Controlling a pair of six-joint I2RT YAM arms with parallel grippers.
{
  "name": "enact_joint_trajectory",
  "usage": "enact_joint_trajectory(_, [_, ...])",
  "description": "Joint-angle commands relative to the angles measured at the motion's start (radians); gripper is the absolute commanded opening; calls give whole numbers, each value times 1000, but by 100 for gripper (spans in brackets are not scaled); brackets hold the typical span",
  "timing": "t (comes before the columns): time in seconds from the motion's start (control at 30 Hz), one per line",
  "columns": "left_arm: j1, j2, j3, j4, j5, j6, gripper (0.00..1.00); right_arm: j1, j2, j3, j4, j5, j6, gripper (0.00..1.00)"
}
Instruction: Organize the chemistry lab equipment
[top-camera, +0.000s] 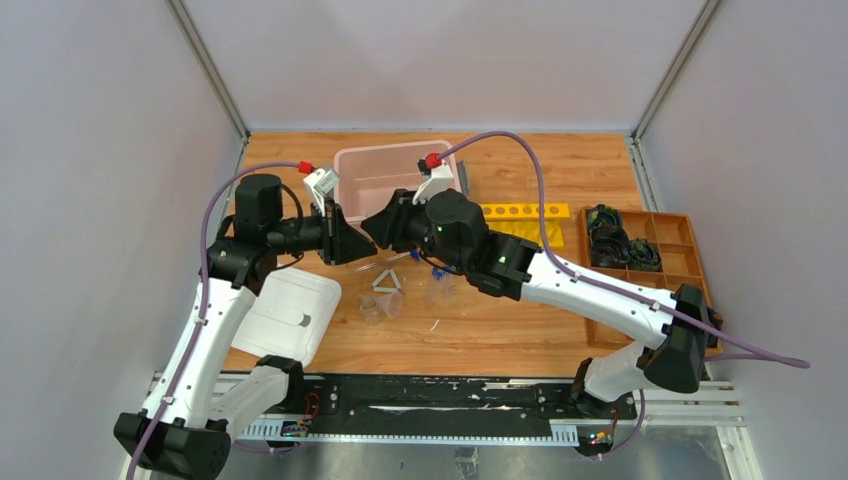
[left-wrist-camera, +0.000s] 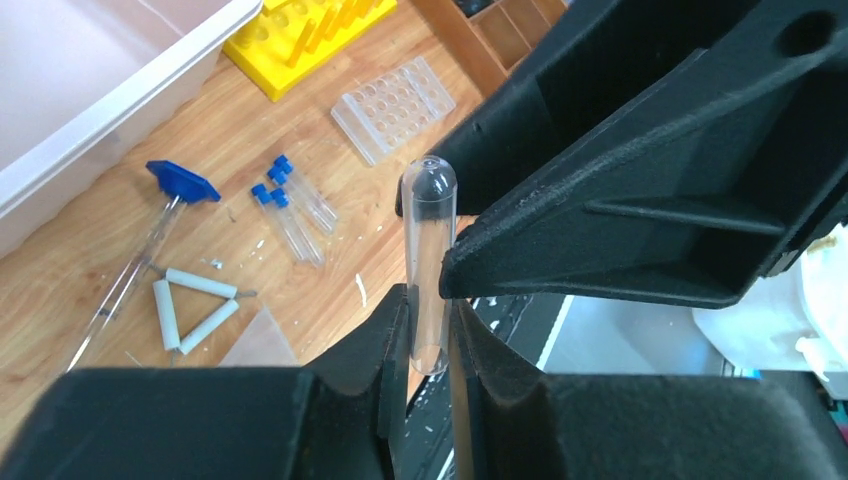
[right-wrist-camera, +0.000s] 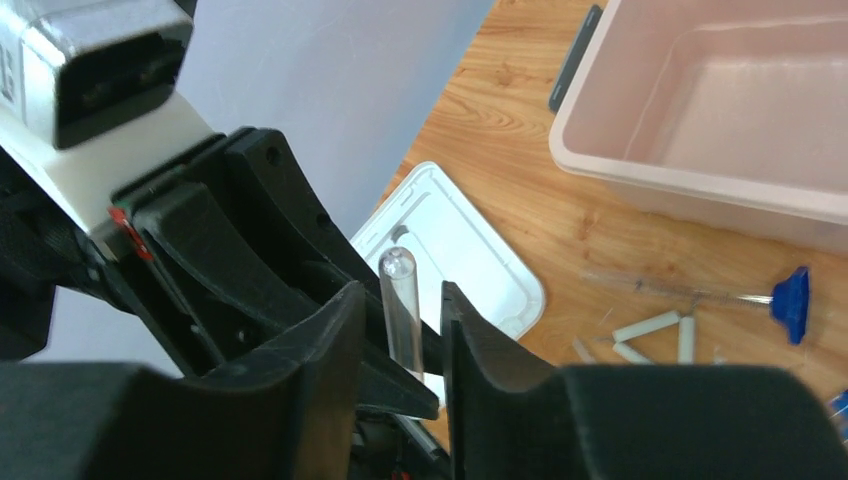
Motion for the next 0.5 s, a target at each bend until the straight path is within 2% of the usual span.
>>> enact_joint_trajectory(0.0, [-8, 10, 35, -94, 15, 140, 12, -22, 6, 88, -132, -17, 4, 46])
enact_joint_trajectory(0.13, [-8, 4, 51, -184, 27, 307, 16, -85, 45, 221, -338, -217, 8, 60])
enact_joint_trajectory(0.2, [-8, -4, 46, -206, 30, 360, 17, -87, 64, 274, -405, -291, -25, 63])
enact_joint_trajectory(0.33, [-8, -24, 46, -231, 38, 443, 17, -90, 126, 397, -557, -380, -82, 62])
enact_joint_trajectory(0.47, [-8, -46, 49, -245, 22, 506, 17, -90, 155, 434, -586, -447, -94, 52])
